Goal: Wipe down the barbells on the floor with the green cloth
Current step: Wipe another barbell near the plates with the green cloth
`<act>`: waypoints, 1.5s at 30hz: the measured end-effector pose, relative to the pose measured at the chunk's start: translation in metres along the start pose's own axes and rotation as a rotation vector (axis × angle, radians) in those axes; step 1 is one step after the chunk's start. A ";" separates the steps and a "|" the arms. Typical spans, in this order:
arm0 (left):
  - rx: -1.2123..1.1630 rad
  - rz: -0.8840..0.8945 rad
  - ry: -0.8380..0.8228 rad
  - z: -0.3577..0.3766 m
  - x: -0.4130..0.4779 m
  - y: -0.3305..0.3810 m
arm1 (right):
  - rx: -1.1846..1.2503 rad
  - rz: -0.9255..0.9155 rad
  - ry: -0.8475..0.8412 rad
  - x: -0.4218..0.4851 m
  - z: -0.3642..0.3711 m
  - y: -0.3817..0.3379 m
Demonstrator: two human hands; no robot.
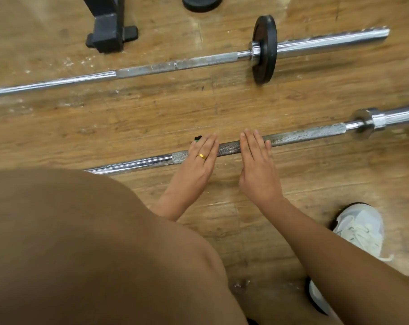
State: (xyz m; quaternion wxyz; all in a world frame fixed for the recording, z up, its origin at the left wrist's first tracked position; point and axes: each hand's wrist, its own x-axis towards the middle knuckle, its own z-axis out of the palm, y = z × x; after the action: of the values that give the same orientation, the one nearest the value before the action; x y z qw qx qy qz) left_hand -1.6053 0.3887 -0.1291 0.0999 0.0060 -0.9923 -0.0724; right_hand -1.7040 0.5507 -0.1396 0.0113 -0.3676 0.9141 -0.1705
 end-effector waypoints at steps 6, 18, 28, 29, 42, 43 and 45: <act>-0.121 -0.324 0.134 0.003 -0.001 0.013 | 0.001 0.020 -0.007 0.010 -0.001 -0.002; -0.241 -0.404 0.162 0.001 0.021 0.005 | 0.002 0.007 -0.032 0.035 -0.007 0.001; -0.146 -0.192 0.035 -0.006 0.032 -0.033 | -0.095 -0.034 -0.145 0.056 -0.007 0.006; -0.164 -0.251 0.050 -0.004 0.032 -0.028 | -0.093 -0.029 -0.144 0.059 -0.007 0.006; -0.103 -0.352 0.109 0.003 0.049 -0.031 | -0.086 -0.038 -0.148 0.100 -0.008 0.008; -0.085 -0.309 0.090 0.006 0.053 -0.031 | -0.093 -0.034 -0.155 0.102 -0.008 0.007; -0.045 -0.192 0.048 0.007 0.063 -0.035 | -0.099 -0.033 -0.152 0.107 -0.008 0.005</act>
State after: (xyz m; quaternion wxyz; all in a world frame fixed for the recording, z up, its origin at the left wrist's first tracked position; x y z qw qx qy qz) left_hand -1.6683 0.3529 -0.1287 0.1166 0.1007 -0.9826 -0.1038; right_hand -1.7866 0.4845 -0.1226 0.0596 -0.3948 0.9117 -0.0967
